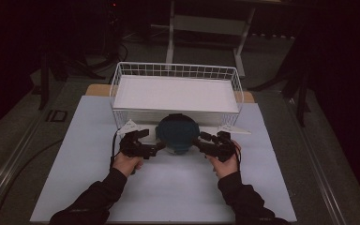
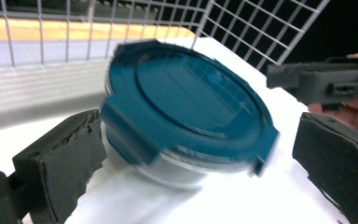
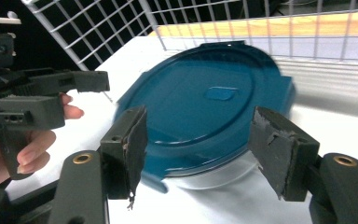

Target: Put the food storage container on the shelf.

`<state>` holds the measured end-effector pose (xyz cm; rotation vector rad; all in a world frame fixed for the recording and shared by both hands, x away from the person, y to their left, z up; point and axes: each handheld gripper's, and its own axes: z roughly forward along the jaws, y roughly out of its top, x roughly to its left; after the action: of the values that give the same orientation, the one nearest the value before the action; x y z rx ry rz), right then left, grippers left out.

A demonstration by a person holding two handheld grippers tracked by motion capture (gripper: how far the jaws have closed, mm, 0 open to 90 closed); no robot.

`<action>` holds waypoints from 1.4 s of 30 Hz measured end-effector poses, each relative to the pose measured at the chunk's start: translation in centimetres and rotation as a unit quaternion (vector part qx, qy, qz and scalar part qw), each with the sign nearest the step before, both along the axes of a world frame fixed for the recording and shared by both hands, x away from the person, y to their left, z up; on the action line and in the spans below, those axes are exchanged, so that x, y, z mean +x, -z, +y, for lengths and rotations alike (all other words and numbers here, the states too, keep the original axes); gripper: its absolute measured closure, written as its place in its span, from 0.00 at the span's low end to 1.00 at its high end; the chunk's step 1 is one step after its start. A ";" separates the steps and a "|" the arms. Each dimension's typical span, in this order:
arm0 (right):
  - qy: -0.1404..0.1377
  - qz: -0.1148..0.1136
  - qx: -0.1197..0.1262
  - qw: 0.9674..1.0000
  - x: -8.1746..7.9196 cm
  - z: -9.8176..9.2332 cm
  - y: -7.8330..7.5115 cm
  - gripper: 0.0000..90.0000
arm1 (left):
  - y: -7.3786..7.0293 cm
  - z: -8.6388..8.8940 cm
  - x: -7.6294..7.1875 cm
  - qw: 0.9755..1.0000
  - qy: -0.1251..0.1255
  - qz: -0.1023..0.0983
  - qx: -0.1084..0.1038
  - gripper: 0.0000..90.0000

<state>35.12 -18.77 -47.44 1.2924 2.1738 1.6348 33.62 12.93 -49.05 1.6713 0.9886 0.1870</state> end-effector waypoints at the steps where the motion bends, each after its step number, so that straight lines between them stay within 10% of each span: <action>1: -0.004 0.000 0.001 1.000 -0.2 0.1 0.0 0.41 | 0.0 0.1 -0.3 1.000 0.001 0.004 0.004 0.03; 12: -0.032 -0.002 -0.010 0.999 -2.5 1.6 -0.1 0.47 | -0.8 0.6 -4.1 0.999 0.029 0.002 0.012 0.03; 24: -0.061 0.009 -0.035 0.998 -4.2 3.2 1.0 0.81 | -0.7 0.8 -7.9 0.998 0.033 -0.025 0.042 0.03; 29: -0.065 0.019 -0.050 0.996 -4.2 3.9 1.7 0.99 | -0.5 1.1 -8.4 0.998 0.031 -0.031 0.038 0.02; 42: -0.060 0.016 -0.076 0.995 -2.8 4.9 2.4 1.00 | 0.1 1.3 -8.4 0.998 0.029 -0.041 0.049 0.02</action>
<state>32.33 -13.83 -49.86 1.1742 2.3847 1.4639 25.23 14.21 -49.10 1.7656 0.8802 0.2684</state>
